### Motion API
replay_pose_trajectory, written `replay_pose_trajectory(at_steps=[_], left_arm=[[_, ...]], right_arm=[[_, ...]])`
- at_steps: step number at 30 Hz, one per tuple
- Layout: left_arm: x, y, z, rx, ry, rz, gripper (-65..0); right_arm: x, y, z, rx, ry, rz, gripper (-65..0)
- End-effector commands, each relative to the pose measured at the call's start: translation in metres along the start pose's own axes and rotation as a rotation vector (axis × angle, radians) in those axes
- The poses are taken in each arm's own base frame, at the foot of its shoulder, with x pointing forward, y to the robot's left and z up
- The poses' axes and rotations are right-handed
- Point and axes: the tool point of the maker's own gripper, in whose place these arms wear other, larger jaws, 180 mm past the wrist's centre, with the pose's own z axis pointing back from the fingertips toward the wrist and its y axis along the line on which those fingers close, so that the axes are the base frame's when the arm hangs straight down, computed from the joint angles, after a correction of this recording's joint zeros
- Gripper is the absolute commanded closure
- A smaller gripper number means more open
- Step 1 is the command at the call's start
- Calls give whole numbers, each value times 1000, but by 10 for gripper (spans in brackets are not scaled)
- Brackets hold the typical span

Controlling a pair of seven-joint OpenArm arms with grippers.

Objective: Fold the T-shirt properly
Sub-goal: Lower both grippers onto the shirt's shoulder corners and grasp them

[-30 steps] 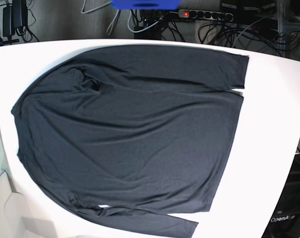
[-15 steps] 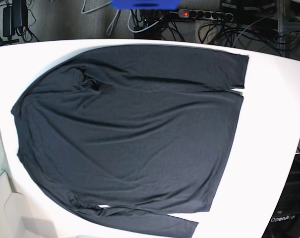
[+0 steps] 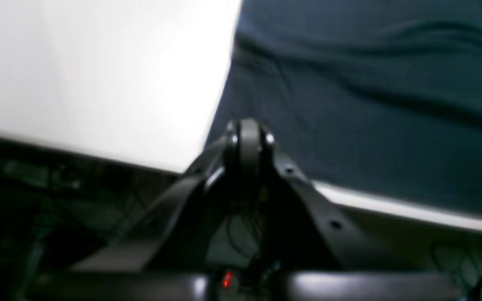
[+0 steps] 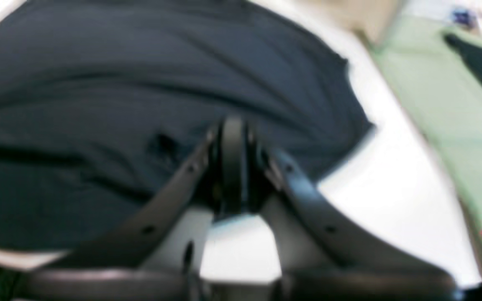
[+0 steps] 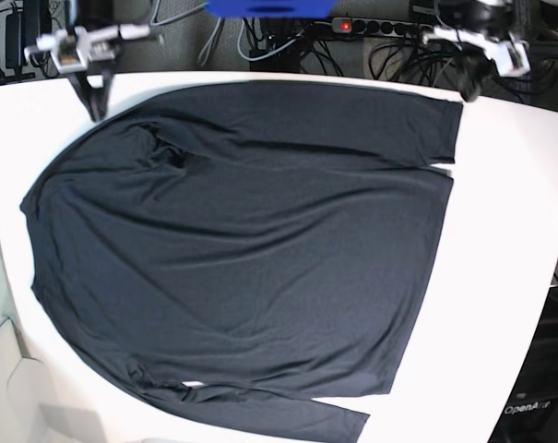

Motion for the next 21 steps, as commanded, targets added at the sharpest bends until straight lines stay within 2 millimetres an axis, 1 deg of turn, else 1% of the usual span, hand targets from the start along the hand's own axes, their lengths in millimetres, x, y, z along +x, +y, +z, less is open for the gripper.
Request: replay_pose_trajectory(at_steps=[1, 4, 7, 11, 14, 18, 20, 21], left_arm=[[11, 0, 3, 2, -16, -1, -5], [26, 9, -2, 51, 8, -7, -3], [41, 13, -9, 85, 1, 6, -1], [41, 23, -14, 124, 51, 14, -3], [41, 24, -20, 126, 69, 19, -4], [40, 23, -22, 121, 82, 26, -7], [42, 24, -24, 129, 72, 32, -48], [42, 24, -25, 130, 71, 35, -93]], right_arm=[[4, 1, -3, 12, -11, -2, -43], [1, 8, -18, 49, 18, -14, -102], [4, 10, -26, 63, 12, -16, -128], [7, 12, -29, 72, 4, -18, -131], [10, 12, -32, 71, -8, -18, -131], [12, 14, -34, 74, -15, -20, -131], [14, 16, -36, 86, -24, -21, -131], [14, 16, -36, 90, -23, -21, -131]])
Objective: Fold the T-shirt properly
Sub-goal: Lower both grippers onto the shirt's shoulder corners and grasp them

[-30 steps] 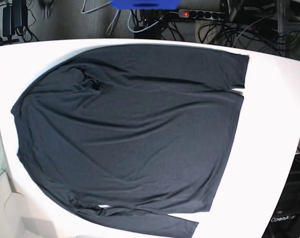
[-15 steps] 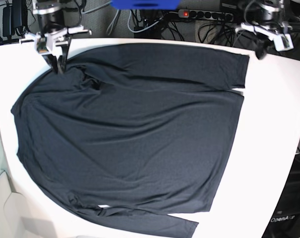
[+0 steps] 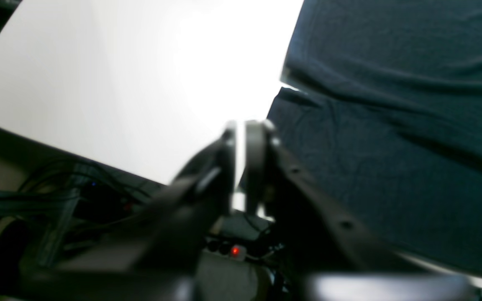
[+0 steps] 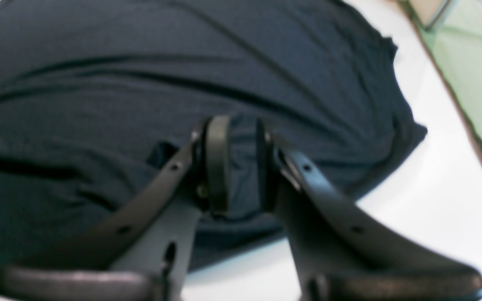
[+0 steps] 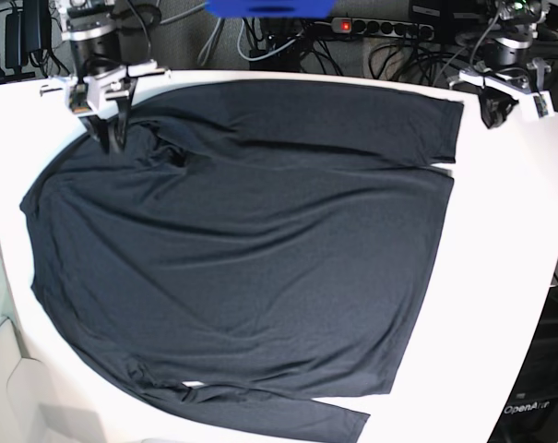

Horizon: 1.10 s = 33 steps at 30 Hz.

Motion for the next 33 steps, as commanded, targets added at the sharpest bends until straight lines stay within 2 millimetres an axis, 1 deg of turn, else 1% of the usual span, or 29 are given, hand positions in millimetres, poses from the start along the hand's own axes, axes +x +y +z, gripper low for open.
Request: replay_pose_trajectory(at_steps=[1, 3, 4, 5, 6, 7, 9, 11, 12, 13, 15, 17, 18, 19, 24, 27, 33], left_arm=[[8, 1, 1, -2, -30, -3, -143], [6, 0, 1, 1, -30, 12, -269], [5, -2, 1, 2, -33, 20, -313], [4, -3, 1, 4, -33, 24, -341], [5, -3, 0, 4, -35, 27, -354], [2, -3, -1, 4, -28, 33, -353], [-13, 0, -3, 14, 22, 45, -356], [-24, 1, -13, 16, 78, 63, -356], [-33, 4, -17, 20, 116, 72, -356], [-45, 7, -22, 27, 156, 85, -357], [-54, 9, -26, 33, 184, 100, -357], [-60, 9, -28, 32, 197, 106, -357], [-60, 9, -29, 32, 197, 107, -357], [-55, 7, -31, 26, 185, 105, -357], [-51, 3, -38, 16, 177, 112, -357], [-64, -11, -41, -19, 214, 112, -357], [-77, -33, -41, -74, 252, 106, -354]], right_arm=[[9, 2, 2, 17, -35, 0, -131], [9, 2, 1, 17, -35, 0, -131], [9, 2, 1, 17, -35, 0, -131], [9, 2, 1, 17, -35, 0, -131], [9, 2, 1, 17, -35, 0, -131], [10, 2, 0, 16, -39, 0, -131], [13, 0, -4, 12, -51, 2, -132], [6, 0, -5, 10, -34, -2, -132], [3, -1, -5, 8, -27, -3, -133], [1, -1, -5, 8, -23, -5, -138], [-2, -1, -6, 7, -18, -8, -170], [-4, -1, -6, 7, -8, -9, -214], [-6, -1, -6, 7, 0, -9, -231], [-7, -1, -6, 7, 4, -9, -240], [-3, -1, -10, 8, -11, -8, -239], [-2, -2, -10, 9, -14, -6, -239], [0, -2, -12, 8, -19, -6, -239]])
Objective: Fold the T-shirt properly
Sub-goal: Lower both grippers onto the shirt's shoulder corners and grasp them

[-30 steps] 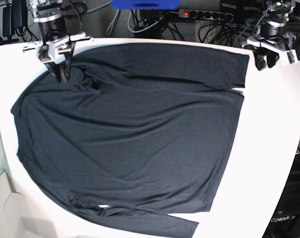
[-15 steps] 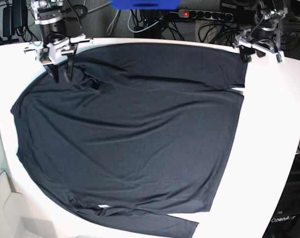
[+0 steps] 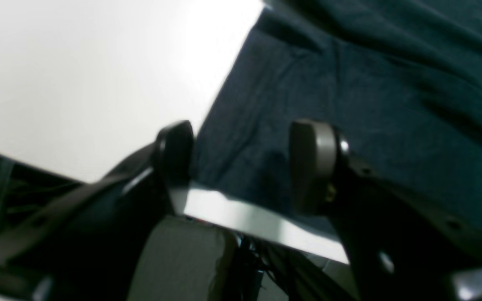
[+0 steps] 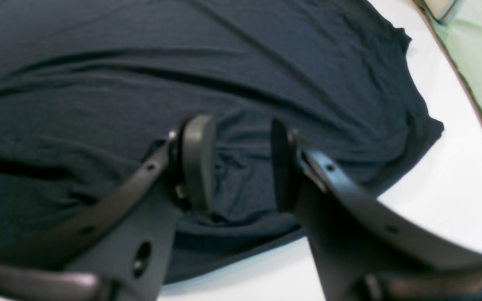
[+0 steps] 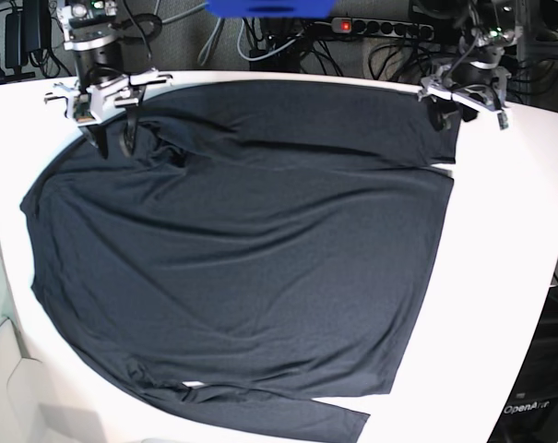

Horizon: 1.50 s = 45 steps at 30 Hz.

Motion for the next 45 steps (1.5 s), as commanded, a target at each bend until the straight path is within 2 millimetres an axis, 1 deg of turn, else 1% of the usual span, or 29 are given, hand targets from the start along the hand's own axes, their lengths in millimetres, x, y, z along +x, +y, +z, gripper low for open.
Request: replay_pose_trajectory(at_steps=[1, 4, 5, 6, 8, 11, 12, 18, 21, 23, 25, 28, 29, 31, 35, 40, 42, 45], left_arm=[[-13, -1, 3, -7, 55, -3, -353], [-15, 0, 3, -4, 60, -7, -351], [-18, 2, 5, 4, 68, -20, -341], [-20, 4, 5, 13, 75, -37, -315], [-21, 5, 5, 27, 81, -63, -218], [-20, 9, 5, 43, 82, -86, -31], [-19, 9, 5, 44, 80, -86, 0], [-15, 9, 5, 44, 68, -85, 0], [-15, 9, 5, 46, 66, -83, 0], [-15, 9, 5, 46, 66, -80, 0], [-15, 9, 5, 47, 66, -81, 0], [-15, 9, 5, 44, 66, -83, 0], [-15, 9, 5, 44, 66, -83, 0], [-15, 9, 5, 44, 66, -83, 0], [-14, 9, 5, 45, 66, -86, 0], [-14, 10, 5, 47, 66, -87, 0], [-14, 10, 5, 47, 66, -87, 0], [-14, 10, 5, 47, 65, -88, 0]], right_arm=[[10, 0, 1, 8, -41, 4, -239], [10, 0, 1, 8, -41, 4, -239], [11, 0, 1, 8, -42, 4, -239], [11, 0, 1, 8, -42, 4, -239], [13, 0, -2, 7, -51, 4, -239], [14, 0, -3, 7, -56, 4, -239], [14, 0, -3, 7, -56, 4, -239], [18, -1, -6, 4, -70, 4, -242], [16, -10, -5, -23, -53, 12, -244], [13, -18, -9, -44, -26, 13, -244], [4, -30, -12, -85, 36, 8, -244], [-18, -47, -13, -148, 120, -62, -245], [-24, -49, -13, -156, 137, -93, -245], [-36, -51, -11, -162, 165, -154, -250], [-49, -57, -6, -185, 190, -258, -281], [-76, -56, -2, -188, 274, -349, -285], [-77, -55, -6, -184, 280, -361, -285], [-85, -53, -6, -186, 296, -374, -285]])
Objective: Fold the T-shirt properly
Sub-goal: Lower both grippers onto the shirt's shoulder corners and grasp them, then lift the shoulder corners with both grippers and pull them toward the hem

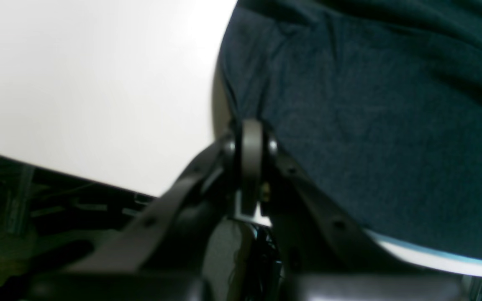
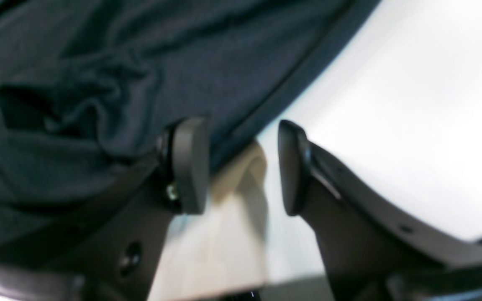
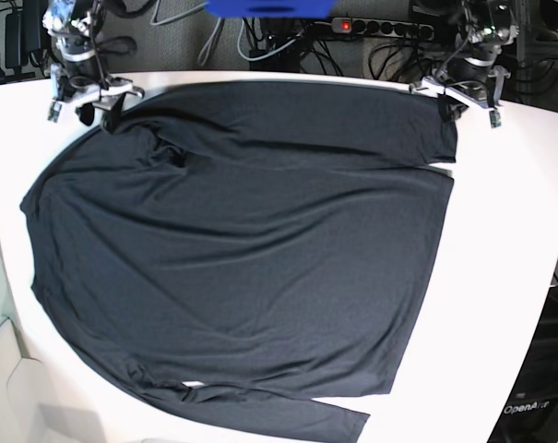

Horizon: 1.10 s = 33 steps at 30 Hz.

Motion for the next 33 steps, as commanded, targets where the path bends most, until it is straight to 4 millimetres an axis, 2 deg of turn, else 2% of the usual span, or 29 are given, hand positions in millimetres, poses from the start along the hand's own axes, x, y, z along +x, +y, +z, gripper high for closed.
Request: replay_pose_trajectory(at_steps=[1, 10, 12, 16, 18, 23, 27, 33], left_arm=[[-7, 3, 2, 7, 38, -9, 0], [-7, 3, 2, 8, 38, -10, 0], [-7, 3, 2, 7, 38, -11, 0], [-7, 3, 2, 7, 38, -11, 0], [-7, 2, 2, 5, 37, -12, 0], [9, -4, 1, -8, -5, -13, 0], [31, -14, 7, -28, -64, -26, 0], [56, -23, 15, -41, -131, -44, 0]], right_arm=[[3, 0, 2, 3, -19, -7, -285], [-11, 1, -12, 5, 16, -40, -274], [-12, 1, -13, 5, 18, -44, -226], [-11, 0, -16, 6, 17, -42, -52], [-6, 2, -18, 9, 6, -41, 0], [-2, 1, -18, 10, -5, -34, 0], [4, -2, -19, 10, -19, -16, 0], [44, 9, -13, 31, -116, 19, 0]])
